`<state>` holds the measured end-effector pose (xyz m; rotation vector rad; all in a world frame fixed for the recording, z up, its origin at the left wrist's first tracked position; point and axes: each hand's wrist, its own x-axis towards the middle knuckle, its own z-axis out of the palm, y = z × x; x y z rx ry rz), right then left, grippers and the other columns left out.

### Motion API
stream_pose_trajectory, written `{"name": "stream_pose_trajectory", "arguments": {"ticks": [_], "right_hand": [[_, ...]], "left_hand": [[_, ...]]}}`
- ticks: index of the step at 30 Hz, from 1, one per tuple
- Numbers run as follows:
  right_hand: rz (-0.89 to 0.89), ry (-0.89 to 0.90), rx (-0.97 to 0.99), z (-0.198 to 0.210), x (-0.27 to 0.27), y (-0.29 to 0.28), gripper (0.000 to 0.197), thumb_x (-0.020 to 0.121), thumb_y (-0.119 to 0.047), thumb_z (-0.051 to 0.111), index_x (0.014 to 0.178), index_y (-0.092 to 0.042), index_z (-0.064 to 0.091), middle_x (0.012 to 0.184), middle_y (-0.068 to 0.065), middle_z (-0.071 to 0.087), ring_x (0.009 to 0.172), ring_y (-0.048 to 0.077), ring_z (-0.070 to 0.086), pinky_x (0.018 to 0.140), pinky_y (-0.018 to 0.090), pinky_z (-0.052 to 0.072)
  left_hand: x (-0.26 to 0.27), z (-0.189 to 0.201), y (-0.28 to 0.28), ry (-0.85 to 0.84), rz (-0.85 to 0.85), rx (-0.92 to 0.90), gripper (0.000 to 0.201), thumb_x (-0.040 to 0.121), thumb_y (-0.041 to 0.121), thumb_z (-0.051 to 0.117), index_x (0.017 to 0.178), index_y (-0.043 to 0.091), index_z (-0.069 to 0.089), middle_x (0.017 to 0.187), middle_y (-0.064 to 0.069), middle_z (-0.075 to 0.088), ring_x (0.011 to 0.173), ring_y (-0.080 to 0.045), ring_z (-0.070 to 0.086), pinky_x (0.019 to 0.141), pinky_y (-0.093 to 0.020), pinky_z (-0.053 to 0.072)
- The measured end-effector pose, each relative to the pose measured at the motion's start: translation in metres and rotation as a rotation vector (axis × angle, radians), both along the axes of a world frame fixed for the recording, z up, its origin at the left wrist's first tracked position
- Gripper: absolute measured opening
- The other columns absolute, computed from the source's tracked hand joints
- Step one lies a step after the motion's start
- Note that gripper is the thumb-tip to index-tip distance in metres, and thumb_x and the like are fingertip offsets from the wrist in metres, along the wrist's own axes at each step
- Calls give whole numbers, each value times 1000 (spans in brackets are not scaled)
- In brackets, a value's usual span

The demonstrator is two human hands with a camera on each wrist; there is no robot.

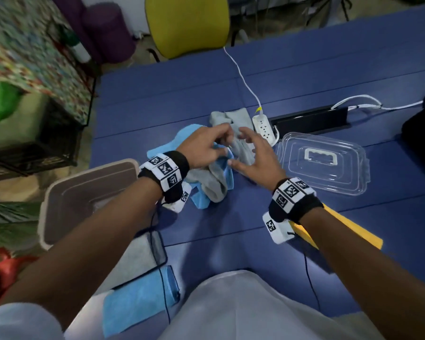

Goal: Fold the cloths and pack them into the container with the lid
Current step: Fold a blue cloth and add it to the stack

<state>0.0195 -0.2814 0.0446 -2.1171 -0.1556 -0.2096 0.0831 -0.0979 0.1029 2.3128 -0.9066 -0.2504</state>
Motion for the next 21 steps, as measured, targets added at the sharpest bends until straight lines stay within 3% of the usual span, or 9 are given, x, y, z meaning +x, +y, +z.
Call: {"name": "stream_pose_trajectory", "arguments": {"ticks": [3, 5, 9, 11, 13, 15, 17, 19, 21], "right_hand": [[215, 115, 52, 30, -5, 6, 28, 78, -43, 66, 93, -19, 65, 86, 4, 68, 80, 4, 58, 77, 36, 53], [319, 175, 63, 43, -19, 10, 13, 79, -31, 58, 76, -19, 62, 72, 5, 60, 70, 11, 53, 70, 37, 47], [260, 98, 333, 55, -54, 6, 25, 74, -16, 40, 51, -25, 45, 52, -2, 50, 50, 19, 53, 56, 28, 44], [147, 91, 418, 56, -59, -1, 19, 74, -11, 40, 57, -15, 48, 51, -3, 50, 45, 13, 51, 48, 24, 45], [164, 136, 292, 54, -63, -7, 9, 76, -10, 51, 78, -11, 60, 73, -2, 59, 60, 7, 58, 58, 20, 50], [350, 196, 55, 43, -74, -2, 34, 76, -16, 73, 108, -13, 63, 99, 0, 64, 84, -2, 60, 74, 10, 45], [541, 298, -135, 23, -91, 14, 54, 75, -28, 81, 123, -16, 59, 107, -4, 67, 96, -4, 59, 81, 4, 40], [600, 299, -230, 4, -107, 27, 46, 75, -37, 79, 114, -17, 64, 93, -4, 69, 84, 1, 60, 78, 19, 48], [544, 226, -275, -3, -110, 31, 25, 78, -30, 76, 94, -12, 69, 74, 3, 65, 67, 10, 53, 68, 36, 47]], "left_hand": [[-31, 28, 8, -8, -95, -3, 21, 82, 15, 66, 94, 21, 50, 73, 8, 58, 70, -16, 54, 68, -31, 45], [-52, 25, 19, 57, -105, -6, 23, 86, 23, 68, 98, 21, 48, 68, 8, 55, 63, -13, 48, 62, -27, 42], [-96, -22, 49, 185, -225, 228, 20, 82, 28, 73, 94, 21, 59, 70, 5, 58, 64, -12, 51, 63, -23, 40], [-117, -50, 63, 234, -215, 296, 14, 82, 27, 72, 89, 22, 60, 78, -1, 64, 73, -19, 57, 70, -31, 46], [-134, -68, 71, 272, -110, 228, 12, 80, 30, 65, 86, 28, 55, 79, -5, 63, 76, -22, 57, 76, -39, 49], [-149, -74, 68, 252, -53, 127, 13, 80, 34, 60, 88, 29, 50, 81, -3, 62, 78, -23, 58, 78, -42, 49], [-162, -74, 61, 210, -10, 31, 12, 85, 31, 62, 89, 29, 51, 85, 5, 64, 80, -16, 60, 79, -38, 49], [-168, -72, 56, 215, 58, -60, 13, 87, 27, 65, 88, 28, 52, 88, 11, 65, 84, -10, 62, 81, -33, 49], [-169, -68, 58, 237, 94, -63, 14, 87, 33, 67, 88, 28, 54, 80, 13, 63, 79, -8, 60, 76, -29, 48]]}}
